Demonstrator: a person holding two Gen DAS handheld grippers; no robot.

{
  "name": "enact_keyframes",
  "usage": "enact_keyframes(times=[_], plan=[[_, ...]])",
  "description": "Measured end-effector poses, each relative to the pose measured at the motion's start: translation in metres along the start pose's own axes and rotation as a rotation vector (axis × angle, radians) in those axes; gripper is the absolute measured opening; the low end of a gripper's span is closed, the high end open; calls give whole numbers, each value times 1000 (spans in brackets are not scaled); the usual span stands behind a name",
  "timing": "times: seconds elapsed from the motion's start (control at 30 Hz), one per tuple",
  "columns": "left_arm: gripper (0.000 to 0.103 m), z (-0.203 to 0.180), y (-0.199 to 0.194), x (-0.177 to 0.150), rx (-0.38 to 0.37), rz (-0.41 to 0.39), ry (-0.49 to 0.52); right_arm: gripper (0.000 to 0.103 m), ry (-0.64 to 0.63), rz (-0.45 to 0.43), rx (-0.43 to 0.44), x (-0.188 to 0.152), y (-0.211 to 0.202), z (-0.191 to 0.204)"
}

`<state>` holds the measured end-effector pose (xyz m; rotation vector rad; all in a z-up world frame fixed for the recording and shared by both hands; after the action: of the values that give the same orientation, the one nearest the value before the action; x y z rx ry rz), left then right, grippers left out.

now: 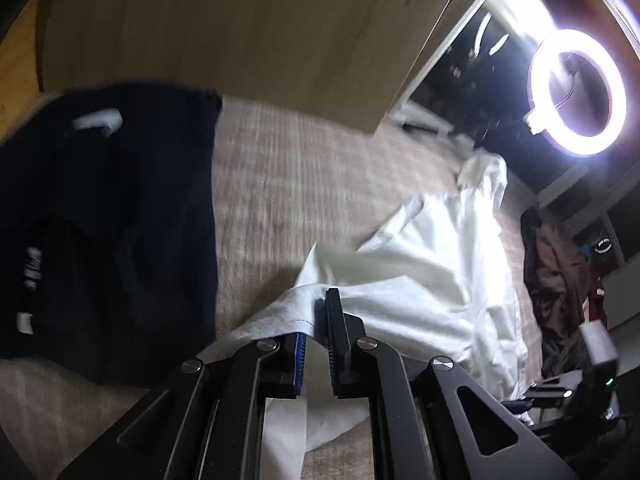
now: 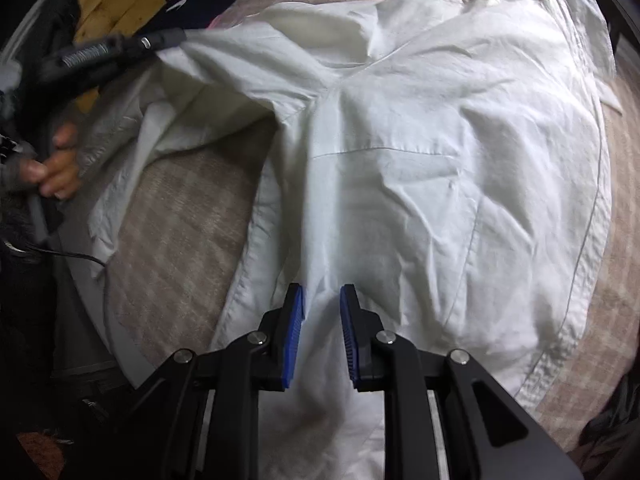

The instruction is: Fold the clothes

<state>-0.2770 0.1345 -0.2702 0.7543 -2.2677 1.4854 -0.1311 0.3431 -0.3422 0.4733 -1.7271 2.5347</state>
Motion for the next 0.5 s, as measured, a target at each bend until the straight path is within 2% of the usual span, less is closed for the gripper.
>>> enact_keyframes(times=[0.07, 0.13, 0.2, 0.33, 0.4, 0.5], plan=[[20, 0, -1, -11, -13, 36, 10, 25, 77, -53, 82, 3, -19, -7], [32, -3, -10, -22, -30, 51, 37, 33, 125, -129, 101, 8, -42, -24], [34, -9, -23, -34, -42, 65, 62, 34, 159, -201, 62, 14, -62, -50], [34, -34, -44, -54, -89, 73, 85, 34, 206, -305, -86, 21, -92, -118], [34, -57, -40, -60, -135, 87, 85, 34, 198, -317, -142, 26, -94, -144], [34, -92, -19, -65, -164, 109, 101, 34, 174, -302, -144, 37, -83, -168]])
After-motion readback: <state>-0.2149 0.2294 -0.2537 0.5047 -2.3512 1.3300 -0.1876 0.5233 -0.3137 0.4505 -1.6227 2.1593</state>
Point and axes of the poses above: each gripper's, at about its wrist camera, not at the fingertips, and y roughly the way its jaws point, z to its left, x to its top, the point moved 7 cm from there along y, roughly the way its jaws point, and after that the axes turned 9 degrees about -z, right-handed, at the moved point
